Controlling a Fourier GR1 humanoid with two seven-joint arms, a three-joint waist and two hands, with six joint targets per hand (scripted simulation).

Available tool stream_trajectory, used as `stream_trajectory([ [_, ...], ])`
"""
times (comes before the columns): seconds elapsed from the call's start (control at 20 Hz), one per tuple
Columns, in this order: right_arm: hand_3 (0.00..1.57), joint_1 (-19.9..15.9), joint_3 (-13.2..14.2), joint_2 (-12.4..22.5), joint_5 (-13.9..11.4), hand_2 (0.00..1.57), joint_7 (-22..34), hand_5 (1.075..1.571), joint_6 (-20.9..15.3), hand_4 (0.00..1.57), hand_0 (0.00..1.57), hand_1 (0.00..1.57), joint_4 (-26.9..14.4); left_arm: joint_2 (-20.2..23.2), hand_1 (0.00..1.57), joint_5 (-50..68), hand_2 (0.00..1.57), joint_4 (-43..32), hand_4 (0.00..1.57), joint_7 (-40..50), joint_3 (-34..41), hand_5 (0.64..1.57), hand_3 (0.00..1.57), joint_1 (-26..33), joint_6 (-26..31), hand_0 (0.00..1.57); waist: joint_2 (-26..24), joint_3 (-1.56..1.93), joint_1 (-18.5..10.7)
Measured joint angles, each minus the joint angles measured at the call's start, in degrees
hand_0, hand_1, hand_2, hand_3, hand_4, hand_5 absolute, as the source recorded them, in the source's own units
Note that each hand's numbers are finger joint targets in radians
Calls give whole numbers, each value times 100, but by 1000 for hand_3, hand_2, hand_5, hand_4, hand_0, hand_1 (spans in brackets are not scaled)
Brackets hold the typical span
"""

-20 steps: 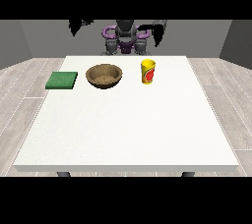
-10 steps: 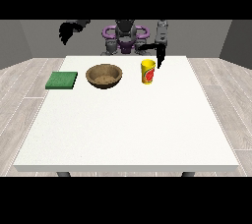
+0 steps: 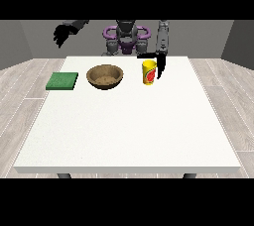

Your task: Pick the cup and pour the ball into the bowl, then pick the bowl and place it on the pad

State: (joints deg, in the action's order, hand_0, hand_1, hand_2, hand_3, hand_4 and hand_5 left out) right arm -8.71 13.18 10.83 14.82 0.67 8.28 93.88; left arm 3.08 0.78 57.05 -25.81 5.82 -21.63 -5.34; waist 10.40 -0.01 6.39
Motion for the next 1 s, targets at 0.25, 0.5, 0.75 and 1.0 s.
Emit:
stream_trajectory([
  [0.25,0,-21,96,89,33,0,-308,1566,188,674,0,0,-227,14,0,56,0,-780,887,-566,236,1555,0,-296,-48,0,184,0,109],
  [0.5,158,-200,216,330,325,0,-44,1569,379,648,0,0,-23,139,1252,-152,1571,-1401,1328,-1097,384,1491,1571,-463,-473,1252,360,2,379],
  [0.75,149,-344,515,669,743,0,182,1565,610,631,0,0,51,248,1286,-292,1571,-1742,1391,-1605,555,1447,1571,-645,-989,1286,496,30,571],
  [1.0,311,-261,768,920,917,0,364,1566,780,642,0,0,-457,144,1269,-755,1571,-1870,1413,-957,178,1430,1571,-776,-1471,1269,-60,13,414],
])
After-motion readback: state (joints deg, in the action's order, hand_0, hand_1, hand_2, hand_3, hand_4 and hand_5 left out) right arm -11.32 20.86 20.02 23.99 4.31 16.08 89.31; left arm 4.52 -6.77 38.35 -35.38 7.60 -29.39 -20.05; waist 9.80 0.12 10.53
